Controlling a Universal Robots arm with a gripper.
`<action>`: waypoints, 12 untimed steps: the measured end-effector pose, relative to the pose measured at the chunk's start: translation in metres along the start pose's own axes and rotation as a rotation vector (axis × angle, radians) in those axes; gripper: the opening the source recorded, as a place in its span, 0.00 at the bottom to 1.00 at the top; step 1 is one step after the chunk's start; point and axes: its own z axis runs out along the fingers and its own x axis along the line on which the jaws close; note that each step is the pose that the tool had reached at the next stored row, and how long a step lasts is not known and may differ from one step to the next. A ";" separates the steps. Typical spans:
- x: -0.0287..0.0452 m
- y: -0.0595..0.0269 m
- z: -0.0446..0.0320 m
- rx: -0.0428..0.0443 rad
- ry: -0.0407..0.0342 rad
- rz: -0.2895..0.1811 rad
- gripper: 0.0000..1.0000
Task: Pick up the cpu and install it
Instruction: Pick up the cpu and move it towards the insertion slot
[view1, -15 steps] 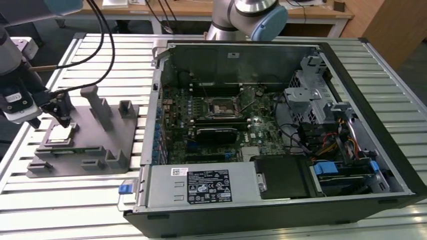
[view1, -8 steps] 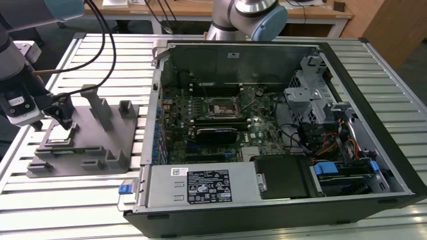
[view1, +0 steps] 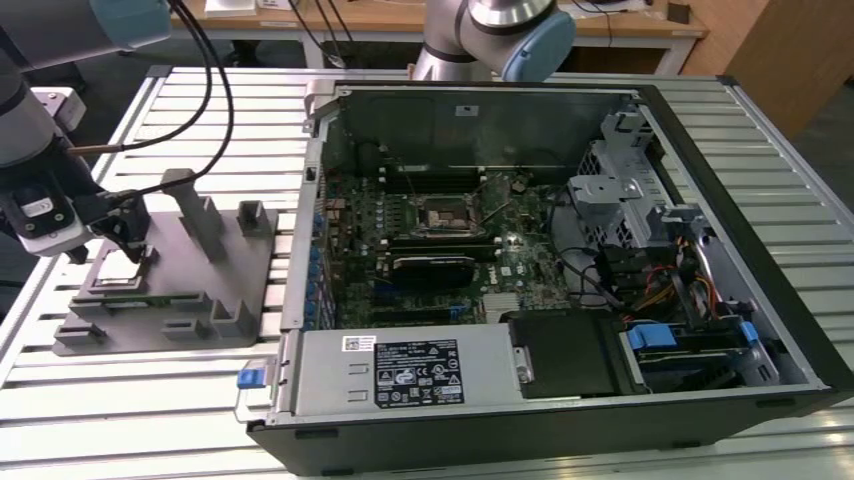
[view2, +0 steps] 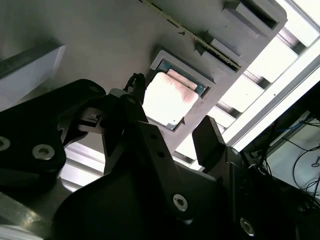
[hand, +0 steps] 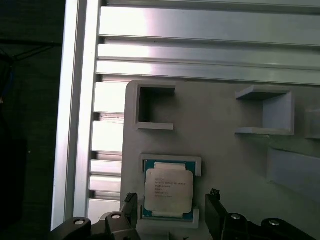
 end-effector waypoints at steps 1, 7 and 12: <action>0.0000 0.0000 0.0001 0.0000 -0.0001 0.000 0.64; -0.0001 -0.0001 0.0031 -0.0002 -0.0005 0.000 0.65; -0.0003 -0.0003 0.0114 -0.0001 -0.0004 0.000 0.72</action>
